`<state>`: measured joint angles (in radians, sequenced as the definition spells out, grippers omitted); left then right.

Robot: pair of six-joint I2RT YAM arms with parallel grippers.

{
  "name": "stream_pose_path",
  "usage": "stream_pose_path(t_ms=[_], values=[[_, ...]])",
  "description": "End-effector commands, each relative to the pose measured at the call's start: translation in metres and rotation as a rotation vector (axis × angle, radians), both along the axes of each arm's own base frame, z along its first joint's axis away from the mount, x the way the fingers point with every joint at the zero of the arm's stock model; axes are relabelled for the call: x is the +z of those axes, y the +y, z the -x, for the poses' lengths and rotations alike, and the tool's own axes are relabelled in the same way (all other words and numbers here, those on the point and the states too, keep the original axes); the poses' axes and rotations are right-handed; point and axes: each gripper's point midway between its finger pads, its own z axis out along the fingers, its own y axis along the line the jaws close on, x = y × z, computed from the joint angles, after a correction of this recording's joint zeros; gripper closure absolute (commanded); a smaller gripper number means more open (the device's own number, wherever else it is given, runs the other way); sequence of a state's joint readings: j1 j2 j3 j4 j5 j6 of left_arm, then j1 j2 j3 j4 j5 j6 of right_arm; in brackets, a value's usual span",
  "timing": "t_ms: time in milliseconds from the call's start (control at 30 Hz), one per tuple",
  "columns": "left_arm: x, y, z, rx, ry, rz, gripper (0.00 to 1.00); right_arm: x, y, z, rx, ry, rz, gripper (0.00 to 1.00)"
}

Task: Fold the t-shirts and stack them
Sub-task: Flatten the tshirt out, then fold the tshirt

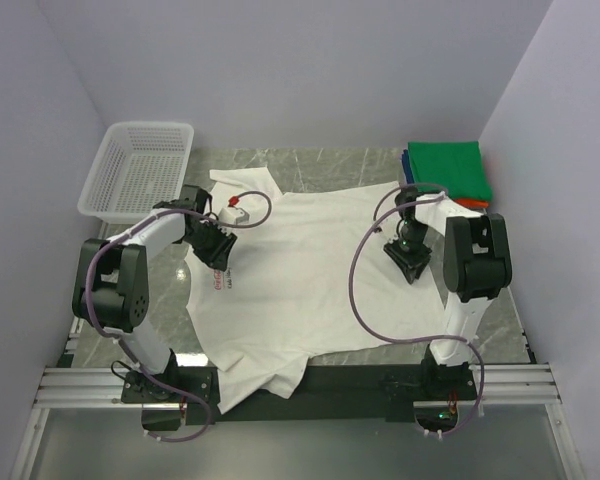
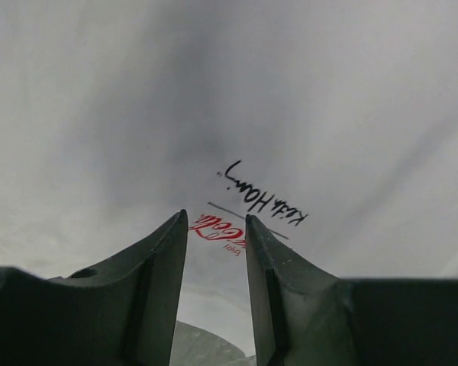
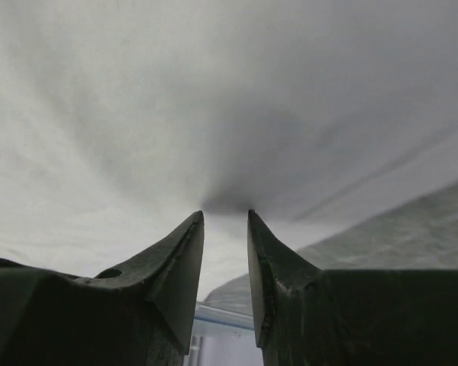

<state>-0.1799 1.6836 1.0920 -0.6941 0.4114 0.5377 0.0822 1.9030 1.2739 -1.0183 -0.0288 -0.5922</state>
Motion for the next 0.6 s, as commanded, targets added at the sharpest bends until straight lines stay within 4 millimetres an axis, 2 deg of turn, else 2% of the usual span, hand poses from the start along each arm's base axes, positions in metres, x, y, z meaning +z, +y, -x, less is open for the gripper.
stream_pose_path(t_ms=[0, 33, 133, 267, 400, 500, 533, 567], values=[[-0.004, 0.014, -0.012, 0.020, -0.053, -0.041, 0.58, -0.018, -0.003, 0.020, -0.007, 0.062, 0.015, 0.64], [-0.010, 0.017, -0.004, 0.016, -0.031, -0.048, 0.58, -0.023, -0.004, 0.032, -0.002, 0.090, 0.021, 0.64], [-0.023, 0.026, 0.011, 0.013, 0.005, -0.076, 0.59, -0.025, 0.000, 0.043, 0.016, 0.102, 0.014, 0.64], [-0.039, 0.043, 0.031, 0.010, 0.048, -0.129, 0.59, -0.028, 0.008, 0.071, 0.052, 0.155, -0.003, 0.64], [-0.044, 0.060, 0.049, 0.006, 0.102, -0.146, 0.60, -0.020, 0.023, 0.087, 0.098, 0.183, -0.064, 0.63], [-0.037, 0.066, 0.056, -0.011, 0.130, -0.138, 0.61, -0.001, 0.027, 0.067, 0.098, 0.113, -0.094, 0.62], [-0.024, 0.064, 0.043, -0.008, 0.088, -0.122, 0.59, 0.012, 0.030, 0.044, 0.082, 0.043, -0.132, 0.62], [-0.014, 0.063, 0.036, -0.005, 0.070, -0.102, 0.58, 0.022, 0.031, 0.031, 0.063, 0.002, -0.154, 0.59]])
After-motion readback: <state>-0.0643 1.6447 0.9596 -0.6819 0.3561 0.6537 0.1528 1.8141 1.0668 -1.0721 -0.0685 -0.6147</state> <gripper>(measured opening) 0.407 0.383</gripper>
